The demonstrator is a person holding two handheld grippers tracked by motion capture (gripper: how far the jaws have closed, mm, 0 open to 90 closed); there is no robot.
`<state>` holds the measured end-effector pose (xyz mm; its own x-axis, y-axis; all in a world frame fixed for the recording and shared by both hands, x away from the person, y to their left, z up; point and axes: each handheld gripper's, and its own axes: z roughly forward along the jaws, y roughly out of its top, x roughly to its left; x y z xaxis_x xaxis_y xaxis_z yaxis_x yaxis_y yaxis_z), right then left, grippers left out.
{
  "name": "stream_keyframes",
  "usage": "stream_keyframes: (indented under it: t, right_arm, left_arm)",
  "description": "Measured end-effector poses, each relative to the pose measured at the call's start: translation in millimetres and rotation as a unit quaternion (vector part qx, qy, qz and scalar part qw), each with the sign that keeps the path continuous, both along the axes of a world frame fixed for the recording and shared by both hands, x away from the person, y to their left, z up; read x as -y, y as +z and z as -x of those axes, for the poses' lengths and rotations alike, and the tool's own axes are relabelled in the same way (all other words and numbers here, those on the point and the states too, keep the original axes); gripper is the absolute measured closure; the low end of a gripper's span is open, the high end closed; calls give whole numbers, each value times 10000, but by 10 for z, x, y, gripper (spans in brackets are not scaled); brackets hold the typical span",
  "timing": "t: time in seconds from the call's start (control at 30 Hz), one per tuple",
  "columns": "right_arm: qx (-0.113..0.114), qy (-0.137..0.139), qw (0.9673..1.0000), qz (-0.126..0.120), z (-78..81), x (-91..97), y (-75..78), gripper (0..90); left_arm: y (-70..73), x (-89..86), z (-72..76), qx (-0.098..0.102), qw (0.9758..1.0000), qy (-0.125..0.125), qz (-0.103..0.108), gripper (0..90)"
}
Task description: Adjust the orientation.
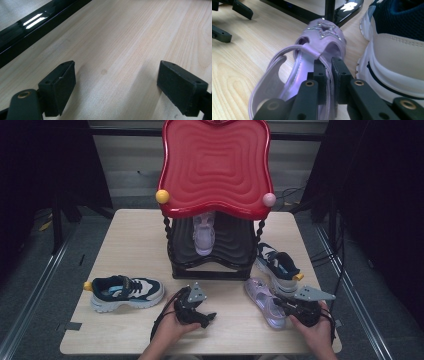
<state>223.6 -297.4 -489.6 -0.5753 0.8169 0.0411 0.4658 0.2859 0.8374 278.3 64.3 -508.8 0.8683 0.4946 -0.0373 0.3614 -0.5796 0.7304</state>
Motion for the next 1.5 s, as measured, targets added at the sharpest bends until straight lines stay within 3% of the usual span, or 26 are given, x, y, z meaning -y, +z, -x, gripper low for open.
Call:
stream_keyframes:
  t: [0.5,0.93,1.5]
  right_arm:
    - [490,67,9988,48,102,-12,206,845]
    - [761,200,9967,180,203,-86,387,846]
    - [1096,462,9929,45,195,-243,689,847]
  left_arm:
    - [0,0,0,0,10000,1,1,150]
    - [0,0,0,2,10000,-1,-2,150]
    - [0,-1,0,2,10000,-3,-5,150]
